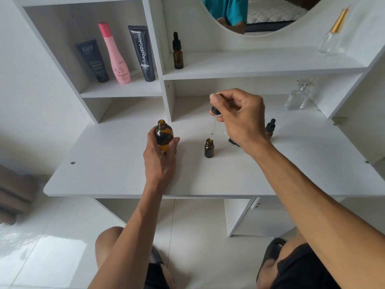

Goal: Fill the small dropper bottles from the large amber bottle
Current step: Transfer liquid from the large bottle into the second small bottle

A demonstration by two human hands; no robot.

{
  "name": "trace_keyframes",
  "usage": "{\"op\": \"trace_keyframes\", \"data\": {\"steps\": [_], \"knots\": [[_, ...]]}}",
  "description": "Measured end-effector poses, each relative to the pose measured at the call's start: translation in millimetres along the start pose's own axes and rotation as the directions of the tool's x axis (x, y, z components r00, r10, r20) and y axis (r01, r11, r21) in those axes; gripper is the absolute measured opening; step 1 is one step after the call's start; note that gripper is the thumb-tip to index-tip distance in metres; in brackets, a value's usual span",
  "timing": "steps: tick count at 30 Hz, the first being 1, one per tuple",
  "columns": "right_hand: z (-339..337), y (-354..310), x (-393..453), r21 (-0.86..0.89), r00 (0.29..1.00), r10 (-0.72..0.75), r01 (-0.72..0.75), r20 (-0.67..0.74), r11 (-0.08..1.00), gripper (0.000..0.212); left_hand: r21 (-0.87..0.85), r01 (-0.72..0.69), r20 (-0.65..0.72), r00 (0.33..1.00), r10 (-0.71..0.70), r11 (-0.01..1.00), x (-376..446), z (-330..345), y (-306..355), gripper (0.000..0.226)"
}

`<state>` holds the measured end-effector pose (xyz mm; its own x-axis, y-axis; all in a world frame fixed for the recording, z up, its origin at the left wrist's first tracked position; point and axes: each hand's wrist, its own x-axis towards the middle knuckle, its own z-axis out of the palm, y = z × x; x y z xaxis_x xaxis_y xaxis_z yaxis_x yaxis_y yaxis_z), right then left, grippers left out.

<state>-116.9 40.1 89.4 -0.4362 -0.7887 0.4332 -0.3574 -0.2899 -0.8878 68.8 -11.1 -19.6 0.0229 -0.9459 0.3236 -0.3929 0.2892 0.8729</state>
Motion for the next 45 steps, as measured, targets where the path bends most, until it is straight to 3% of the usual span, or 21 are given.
{"op": "trace_keyframes", "data": {"steps": [22,45], "knots": [[7.6,9.4,-3.6,-0.098,0.998,-0.010,0.017,0.068,0.995,0.021,-0.029,0.008,-0.001,1.000,-0.008,1.000,-0.8,-1.0,3.3,0.048],[6.0,3.0,0.0,-0.109,0.998,-0.057,0.060,0.035,0.992,0.027,-0.019,-0.007,-0.001,1.000,0.007,1.000,-0.4,-0.8,3.4,0.050]]}}
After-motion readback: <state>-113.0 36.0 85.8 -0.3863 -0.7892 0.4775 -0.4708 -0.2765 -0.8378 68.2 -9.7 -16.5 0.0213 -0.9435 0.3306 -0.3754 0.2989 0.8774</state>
